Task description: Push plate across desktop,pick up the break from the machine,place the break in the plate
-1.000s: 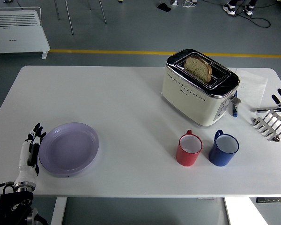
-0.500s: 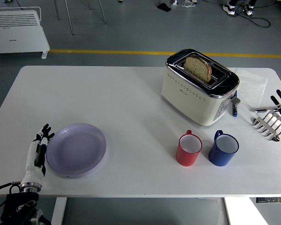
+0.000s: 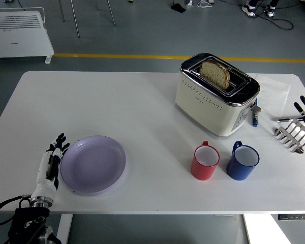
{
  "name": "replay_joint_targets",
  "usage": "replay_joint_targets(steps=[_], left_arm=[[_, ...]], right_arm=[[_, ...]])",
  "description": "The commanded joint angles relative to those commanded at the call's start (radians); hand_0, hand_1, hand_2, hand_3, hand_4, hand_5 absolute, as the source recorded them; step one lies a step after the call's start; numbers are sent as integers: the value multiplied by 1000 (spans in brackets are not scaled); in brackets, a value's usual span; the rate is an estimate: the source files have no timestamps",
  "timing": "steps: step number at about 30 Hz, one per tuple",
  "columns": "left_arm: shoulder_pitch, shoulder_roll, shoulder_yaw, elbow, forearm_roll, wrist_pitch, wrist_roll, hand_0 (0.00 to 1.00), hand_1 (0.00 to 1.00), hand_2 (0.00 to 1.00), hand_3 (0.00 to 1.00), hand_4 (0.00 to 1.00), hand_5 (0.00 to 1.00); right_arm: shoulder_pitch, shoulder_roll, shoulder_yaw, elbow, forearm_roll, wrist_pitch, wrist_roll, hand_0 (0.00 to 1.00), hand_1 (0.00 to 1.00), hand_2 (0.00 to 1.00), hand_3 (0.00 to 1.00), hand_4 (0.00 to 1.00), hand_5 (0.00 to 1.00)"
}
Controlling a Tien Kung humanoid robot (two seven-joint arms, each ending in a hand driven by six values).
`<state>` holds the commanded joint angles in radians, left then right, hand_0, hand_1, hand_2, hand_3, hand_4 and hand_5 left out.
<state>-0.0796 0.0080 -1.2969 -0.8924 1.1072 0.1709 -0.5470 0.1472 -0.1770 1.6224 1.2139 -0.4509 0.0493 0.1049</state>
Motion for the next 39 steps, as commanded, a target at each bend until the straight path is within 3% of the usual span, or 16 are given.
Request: replay_joint_targets(steps=[25,39], left_arm=[[20,44,149,-75,-164,-28,16,838,870,946,921,581,998],[-18,58,218,-67,-245,-60,30,832,864,942,921,577,998]], right_arm=[[4,0,-2,0,0,1,2,768,709,707,722,535,613],[4,1,0,-1,1,0,2,768,708,707,722,536,613]])
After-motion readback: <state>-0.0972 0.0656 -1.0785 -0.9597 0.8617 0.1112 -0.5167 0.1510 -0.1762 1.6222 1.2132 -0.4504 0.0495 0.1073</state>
